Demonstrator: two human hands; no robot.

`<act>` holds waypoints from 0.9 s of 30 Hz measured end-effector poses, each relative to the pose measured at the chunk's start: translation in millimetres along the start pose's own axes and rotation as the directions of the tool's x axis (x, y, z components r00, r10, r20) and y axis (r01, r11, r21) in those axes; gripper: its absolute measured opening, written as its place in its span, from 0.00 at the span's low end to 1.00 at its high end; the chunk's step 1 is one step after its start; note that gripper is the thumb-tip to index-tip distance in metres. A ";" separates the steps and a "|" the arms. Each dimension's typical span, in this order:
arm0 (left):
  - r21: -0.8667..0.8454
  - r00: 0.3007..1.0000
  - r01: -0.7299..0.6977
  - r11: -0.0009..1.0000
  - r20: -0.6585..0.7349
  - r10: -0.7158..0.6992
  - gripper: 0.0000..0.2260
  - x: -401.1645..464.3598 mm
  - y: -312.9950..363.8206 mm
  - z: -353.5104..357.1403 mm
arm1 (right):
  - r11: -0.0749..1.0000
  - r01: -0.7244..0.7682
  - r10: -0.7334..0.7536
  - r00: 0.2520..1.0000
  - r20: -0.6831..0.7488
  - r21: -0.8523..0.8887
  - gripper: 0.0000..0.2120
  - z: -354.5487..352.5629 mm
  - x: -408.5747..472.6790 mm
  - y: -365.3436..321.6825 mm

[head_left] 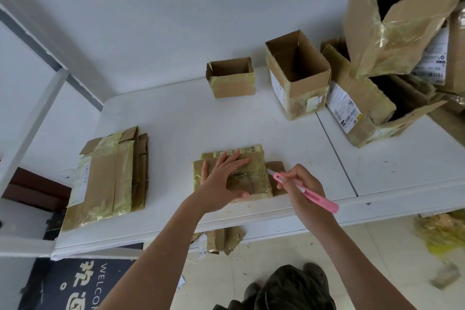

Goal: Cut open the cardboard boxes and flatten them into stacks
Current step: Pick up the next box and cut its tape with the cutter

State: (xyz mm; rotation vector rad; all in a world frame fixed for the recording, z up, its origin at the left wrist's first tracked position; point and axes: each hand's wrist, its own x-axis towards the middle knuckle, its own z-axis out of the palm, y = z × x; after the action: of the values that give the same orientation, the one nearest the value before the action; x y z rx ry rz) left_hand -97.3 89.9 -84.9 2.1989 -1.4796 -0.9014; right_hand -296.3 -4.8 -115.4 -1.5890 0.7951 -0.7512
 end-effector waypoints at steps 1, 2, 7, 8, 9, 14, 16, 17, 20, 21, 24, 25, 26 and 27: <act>0.002 1.000 0.004 1.000 0.004 -0.004 0.35 0.3 0.6 -0.7 | 1.000 0.004 -0.004 1.000 0.004 -0.005 0.05 -2.2 -3.3 -1.0; 0.005 1.000 0.007 1.000 0.007 -0.007 0.35 0.4 1.2 -1.0 | 1.000 0.005 -0.005 1.000 0.013 -0.008 0.05 -4.0 -6.3 -1.4; 0.047 1.000 0.027 0.999 0.006 -0.027 0.35 -1.2 3.4 -0.5 | 0.998 0.037 -0.030 0.992 0.124 -0.058 0.05 -12.4 -19.2 -7.7; 0.077 1.000 0.029 0.997 0.004 -0.029 0.35 -1.2 3.5 -1.1 | 0.997 0.041 -0.031 0.990 0.141 -0.070 0.05 -15.4 -19.8 -9.6; 0.121 0.999 0.032 0.992 0.002 -0.033 0.35 -1.4 4.2 -2.5 | 0.996 0.042 -0.029 0.987 0.159 -0.077 0.05 -18.7 -19.7 -13.5; 0.333 0.972 0.186 0.924 -0.202 -0.123 0.33 -3.3 16.3 -13.4 | 0.977 0.118 -0.106 0.991 0.076 -0.179 0.04 -34.8 -3.6 -27.6; 0.271 0.930 0.298 0.915 -0.297 -0.215 0.29 -6.9 20.0 -15.8 | 0.824 0.200 -0.207 0.977 0.047 -0.531 0.04 -42.2 12.2 -15.8; 0.236 0.914 0.334 0.912 -0.317 -0.253 0.28 -9.1 20.4 -16.4 | 0.674 0.205 -0.231 0.971 0.061 -0.710 0.05 -45.0 20.1 -9.0; 0.176 0.885 0.391 0.904 -0.342 -0.316 0.27 -14.6 14.9 -19.2 | 0.374 0.061 -0.037 0.998 0.051 -0.925 0.13 -48.6 34.9 1.7; 0.152 0.873 0.416 0.896 -0.341 -0.348 0.27 -16.5 12.7 -21.0 | 0.307 0.027 0.051 0.998 0.045 -0.951 0.16 -48.8 37.7 0.8; 0.090 0.850 0.497 0.863 -0.250 -0.463 0.20 -20.4 -2.4 -23.6 | 0.215 -0.027 0.210 0.977 0.019 -0.976 0.26 -44.2 39.3 -8.3; 0.047 0.851 0.501 0.864 -0.206 -0.482 0.18 -21.9 -7.1 -23.8 | 0.268 -0.038 0.170 0.985 0.008 -0.963 0.27 -38.2 36.7 -13.0; -0.017 0.855 0.493 0.870 -0.178 -0.488 0.17 -23.4 -11.5 -23.7 | 0.378 -0.037 0.109 0.994 0.005 -0.925 0.26 -29.1 32.0 -18.2; -0.080 0.859 0.478 0.874 -0.165 -0.485 0.16 -25.1 -13.5 -23.2 | 0.526 -0.023 0.075 0.997 0.019 -0.850 0.23 -17.7 24.9 -22.5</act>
State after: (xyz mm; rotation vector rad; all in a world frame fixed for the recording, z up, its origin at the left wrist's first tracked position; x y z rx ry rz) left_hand -78.7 116.7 -67.8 2.5968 -0.8280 -0.8295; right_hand -294.6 -32.4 -89.4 -2.4409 1.2810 -0.2273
